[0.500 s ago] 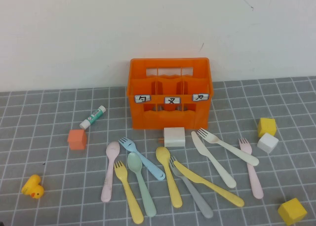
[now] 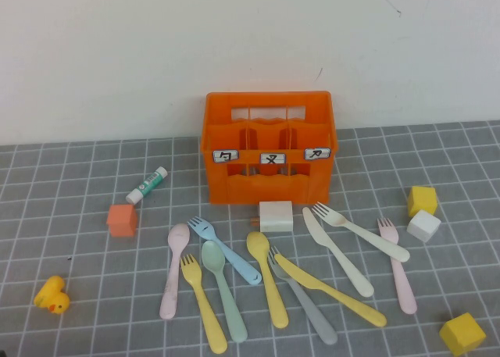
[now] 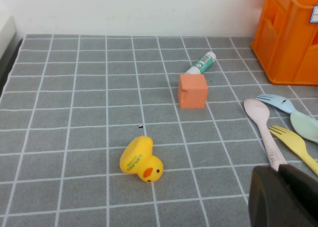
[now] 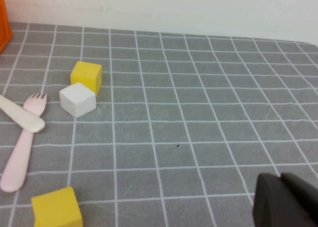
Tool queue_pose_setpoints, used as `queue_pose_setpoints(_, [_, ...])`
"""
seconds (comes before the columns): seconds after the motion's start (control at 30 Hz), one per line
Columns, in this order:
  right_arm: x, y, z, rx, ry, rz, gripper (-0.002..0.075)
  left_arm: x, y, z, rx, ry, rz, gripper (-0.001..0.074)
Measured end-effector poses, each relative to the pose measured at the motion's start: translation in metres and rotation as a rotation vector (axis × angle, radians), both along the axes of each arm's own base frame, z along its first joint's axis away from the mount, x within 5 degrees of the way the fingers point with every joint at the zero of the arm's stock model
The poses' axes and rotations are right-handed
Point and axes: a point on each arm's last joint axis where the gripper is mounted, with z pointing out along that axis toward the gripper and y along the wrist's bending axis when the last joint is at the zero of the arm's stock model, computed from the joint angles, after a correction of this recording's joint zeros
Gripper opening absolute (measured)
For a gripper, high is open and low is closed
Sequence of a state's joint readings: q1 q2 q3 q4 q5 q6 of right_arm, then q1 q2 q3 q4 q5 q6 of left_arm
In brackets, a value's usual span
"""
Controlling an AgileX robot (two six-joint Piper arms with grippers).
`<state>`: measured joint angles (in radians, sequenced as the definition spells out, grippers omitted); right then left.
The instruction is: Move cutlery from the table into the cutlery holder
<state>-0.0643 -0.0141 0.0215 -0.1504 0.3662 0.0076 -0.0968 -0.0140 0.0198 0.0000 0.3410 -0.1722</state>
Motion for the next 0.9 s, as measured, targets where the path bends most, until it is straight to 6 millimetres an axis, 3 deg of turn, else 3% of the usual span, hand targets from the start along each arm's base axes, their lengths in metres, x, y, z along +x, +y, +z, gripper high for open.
queue_pose_setpoints(0.57, [0.000, 0.000, 0.000, -0.007, 0.001, 0.003, -0.0003, 0.001, 0.000, 0.001, 0.004, -0.024, 0.000, -0.0001])
queue_pose_setpoints(0.77, [0.001, 0.000, 0.002, -0.009, -0.025, 0.006, -0.0003, 0.003, 0.000, 0.011, -0.007, -0.155, -0.002, -0.0001])
queue_pose_setpoints(0.9, [0.005, 0.002, 0.015, -0.023, -0.192, 0.029, -0.0003, 0.004, -0.001, 0.029, -0.025, -0.344, -0.005, -0.0001])
